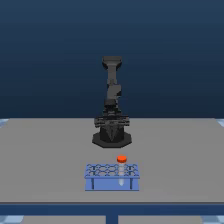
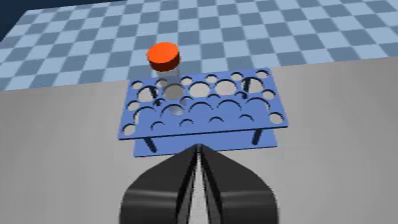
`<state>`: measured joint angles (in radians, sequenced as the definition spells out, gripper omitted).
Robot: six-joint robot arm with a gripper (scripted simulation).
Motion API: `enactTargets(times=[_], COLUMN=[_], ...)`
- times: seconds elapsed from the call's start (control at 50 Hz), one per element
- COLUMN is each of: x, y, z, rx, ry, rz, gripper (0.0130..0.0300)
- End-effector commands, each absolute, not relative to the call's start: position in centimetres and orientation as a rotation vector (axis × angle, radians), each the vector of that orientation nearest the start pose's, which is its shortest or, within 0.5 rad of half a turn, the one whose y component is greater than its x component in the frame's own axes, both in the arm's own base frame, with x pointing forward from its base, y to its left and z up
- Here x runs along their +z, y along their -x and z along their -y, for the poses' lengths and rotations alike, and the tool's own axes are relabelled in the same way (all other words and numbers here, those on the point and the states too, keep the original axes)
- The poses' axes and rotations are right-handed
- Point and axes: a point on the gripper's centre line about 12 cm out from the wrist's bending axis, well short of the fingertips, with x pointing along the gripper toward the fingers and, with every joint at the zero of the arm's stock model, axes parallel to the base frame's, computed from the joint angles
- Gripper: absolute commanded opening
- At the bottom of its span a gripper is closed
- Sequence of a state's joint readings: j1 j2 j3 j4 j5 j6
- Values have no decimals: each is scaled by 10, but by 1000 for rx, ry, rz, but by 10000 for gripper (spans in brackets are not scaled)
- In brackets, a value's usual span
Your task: Pick up the centrifuge tube on the rack
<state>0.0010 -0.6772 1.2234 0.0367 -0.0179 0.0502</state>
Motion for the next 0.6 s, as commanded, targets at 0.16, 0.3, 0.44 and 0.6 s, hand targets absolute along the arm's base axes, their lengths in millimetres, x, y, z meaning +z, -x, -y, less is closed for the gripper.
enactTargets(times=[0.16, 0.3, 0.44, 0.6], x=[183, 183, 183, 183], y=[-217, -217, -217, -217], z=[0, 0, 0, 0], rx=[-23, -23, -23, -22], ry=[-84, -84, -84, -84], rz=[-528, -528, -528, -528], gripper=[300, 300, 300, 300])
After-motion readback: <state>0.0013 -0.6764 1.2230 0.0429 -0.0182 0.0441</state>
